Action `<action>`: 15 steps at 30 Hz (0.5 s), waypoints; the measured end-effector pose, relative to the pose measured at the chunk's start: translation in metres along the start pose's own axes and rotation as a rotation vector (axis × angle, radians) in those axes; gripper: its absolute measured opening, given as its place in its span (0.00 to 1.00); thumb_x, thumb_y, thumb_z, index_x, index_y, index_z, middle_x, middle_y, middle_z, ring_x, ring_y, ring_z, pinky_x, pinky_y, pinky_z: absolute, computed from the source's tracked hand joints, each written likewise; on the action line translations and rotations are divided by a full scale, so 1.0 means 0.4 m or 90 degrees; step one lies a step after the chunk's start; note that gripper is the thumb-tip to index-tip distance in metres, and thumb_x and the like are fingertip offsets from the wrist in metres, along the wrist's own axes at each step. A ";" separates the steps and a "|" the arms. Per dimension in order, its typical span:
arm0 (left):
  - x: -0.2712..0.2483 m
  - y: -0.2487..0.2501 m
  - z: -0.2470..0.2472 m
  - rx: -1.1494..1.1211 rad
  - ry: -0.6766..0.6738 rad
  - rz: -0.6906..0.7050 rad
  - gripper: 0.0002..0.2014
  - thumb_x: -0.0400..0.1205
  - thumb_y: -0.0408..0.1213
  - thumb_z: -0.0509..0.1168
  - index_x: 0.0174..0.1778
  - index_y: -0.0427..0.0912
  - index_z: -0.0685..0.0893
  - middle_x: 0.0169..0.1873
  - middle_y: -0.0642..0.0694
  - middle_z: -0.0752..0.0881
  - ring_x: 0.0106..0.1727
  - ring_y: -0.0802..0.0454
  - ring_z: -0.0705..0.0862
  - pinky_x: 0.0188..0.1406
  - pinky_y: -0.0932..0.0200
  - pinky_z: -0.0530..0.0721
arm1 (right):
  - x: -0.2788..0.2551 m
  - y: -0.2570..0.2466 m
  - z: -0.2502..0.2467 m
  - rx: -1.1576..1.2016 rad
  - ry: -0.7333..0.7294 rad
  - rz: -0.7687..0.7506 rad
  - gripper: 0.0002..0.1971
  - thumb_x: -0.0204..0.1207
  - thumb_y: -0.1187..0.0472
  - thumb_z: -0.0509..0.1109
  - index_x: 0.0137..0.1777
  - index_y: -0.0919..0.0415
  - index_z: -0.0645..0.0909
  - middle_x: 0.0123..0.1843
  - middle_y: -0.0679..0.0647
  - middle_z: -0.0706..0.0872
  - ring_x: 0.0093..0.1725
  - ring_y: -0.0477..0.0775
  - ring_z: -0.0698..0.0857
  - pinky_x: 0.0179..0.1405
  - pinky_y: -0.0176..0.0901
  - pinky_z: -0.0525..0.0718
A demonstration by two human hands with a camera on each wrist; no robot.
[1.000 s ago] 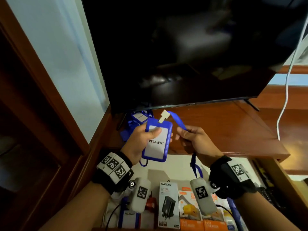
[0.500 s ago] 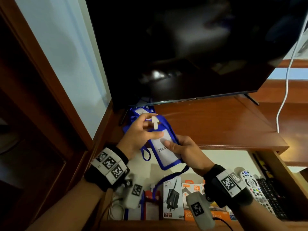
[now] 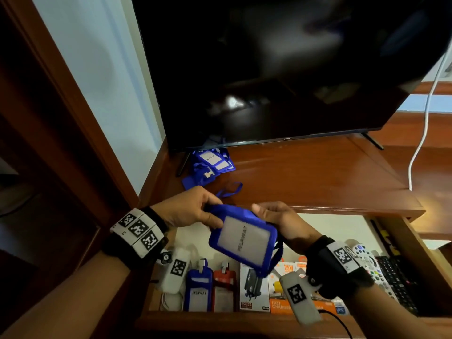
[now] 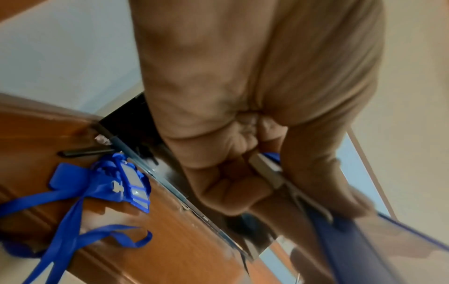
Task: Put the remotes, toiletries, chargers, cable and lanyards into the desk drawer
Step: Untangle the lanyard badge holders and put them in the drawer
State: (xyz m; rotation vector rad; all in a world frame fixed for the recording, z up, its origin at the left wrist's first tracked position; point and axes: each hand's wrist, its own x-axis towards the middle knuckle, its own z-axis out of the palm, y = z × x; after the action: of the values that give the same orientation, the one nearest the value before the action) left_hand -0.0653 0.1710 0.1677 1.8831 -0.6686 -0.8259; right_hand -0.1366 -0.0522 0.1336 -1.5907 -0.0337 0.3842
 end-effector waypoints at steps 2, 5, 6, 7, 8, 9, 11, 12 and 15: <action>0.000 -0.004 0.003 -0.062 0.094 0.026 0.11 0.73 0.20 0.70 0.46 0.38 0.86 0.45 0.35 0.89 0.46 0.45 0.88 0.46 0.58 0.87 | 0.005 0.018 -0.002 0.015 0.046 0.008 0.11 0.79 0.62 0.65 0.47 0.72 0.82 0.37 0.65 0.72 0.33 0.57 0.65 0.27 0.40 0.61; 0.014 -0.011 0.009 -0.150 0.247 0.025 0.08 0.74 0.23 0.69 0.47 0.37 0.87 0.44 0.32 0.88 0.44 0.44 0.85 0.43 0.56 0.85 | 0.014 0.029 0.017 -0.001 0.090 0.021 0.14 0.81 0.73 0.56 0.36 0.69 0.78 0.25 0.58 0.67 0.23 0.49 0.61 0.23 0.37 0.57; 0.021 -0.012 0.013 -0.185 0.296 0.015 0.07 0.75 0.24 0.69 0.47 0.35 0.87 0.44 0.30 0.87 0.42 0.43 0.84 0.42 0.54 0.83 | 0.020 0.035 0.023 0.016 0.097 0.014 0.17 0.83 0.69 0.57 0.31 0.65 0.75 0.23 0.55 0.65 0.21 0.48 0.60 0.21 0.35 0.57; 0.028 -0.012 0.017 -0.219 0.347 0.008 0.06 0.76 0.25 0.69 0.47 0.34 0.86 0.43 0.29 0.86 0.40 0.43 0.82 0.41 0.54 0.81 | 0.026 0.039 0.030 0.032 0.101 0.006 0.19 0.85 0.64 0.58 0.30 0.63 0.72 0.22 0.54 0.64 0.20 0.47 0.59 0.20 0.34 0.57; 0.035 -0.013 0.019 -0.246 0.401 0.005 0.05 0.76 0.26 0.69 0.46 0.34 0.87 0.42 0.30 0.86 0.38 0.44 0.80 0.39 0.55 0.80 | 0.032 0.046 0.037 0.047 0.105 0.003 0.20 0.85 0.61 0.58 0.29 0.62 0.71 0.21 0.52 0.63 0.19 0.46 0.58 0.20 0.33 0.57; 0.043 -0.016 0.019 -0.259 0.450 0.005 0.04 0.76 0.27 0.70 0.45 0.34 0.87 0.40 0.32 0.86 0.36 0.45 0.80 0.37 0.57 0.79 | 0.035 0.051 0.044 0.059 0.108 0.004 0.20 0.85 0.60 0.58 0.29 0.61 0.70 0.21 0.51 0.61 0.19 0.46 0.57 0.20 0.34 0.57; 0.059 -0.025 0.021 -0.232 0.529 0.001 0.02 0.76 0.29 0.71 0.43 0.37 0.87 0.39 0.36 0.88 0.36 0.49 0.83 0.34 0.60 0.80 | 0.038 0.061 0.060 0.061 0.119 0.010 0.21 0.85 0.60 0.58 0.28 0.61 0.69 0.19 0.50 0.62 0.18 0.48 0.59 0.21 0.36 0.61; 0.066 -0.033 0.023 -0.191 0.562 -0.003 0.02 0.76 0.31 0.72 0.43 0.38 0.88 0.39 0.39 0.89 0.37 0.49 0.86 0.35 0.60 0.83 | 0.037 0.063 0.068 0.040 0.126 0.015 0.21 0.85 0.60 0.58 0.28 0.61 0.69 0.17 0.51 0.64 0.17 0.49 0.63 0.21 0.38 0.65; 0.078 -0.049 0.034 -0.001 0.635 0.011 0.05 0.74 0.36 0.74 0.38 0.38 0.88 0.34 0.41 0.89 0.37 0.46 0.87 0.38 0.54 0.86 | 0.029 0.049 0.084 -0.020 0.132 0.041 0.20 0.85 0.61 0.59 0.29 0.62 0.68 0.17 0.55 0.67 0.15 0.52 0.68 0.20 0.39 0.72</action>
State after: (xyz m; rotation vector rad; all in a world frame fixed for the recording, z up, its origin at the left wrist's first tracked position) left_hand -0.0542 0.1487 0.1372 1.9753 -0.0502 0.1784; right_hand -0.1386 -0.0183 0.1117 -1.6577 0.1712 0.2676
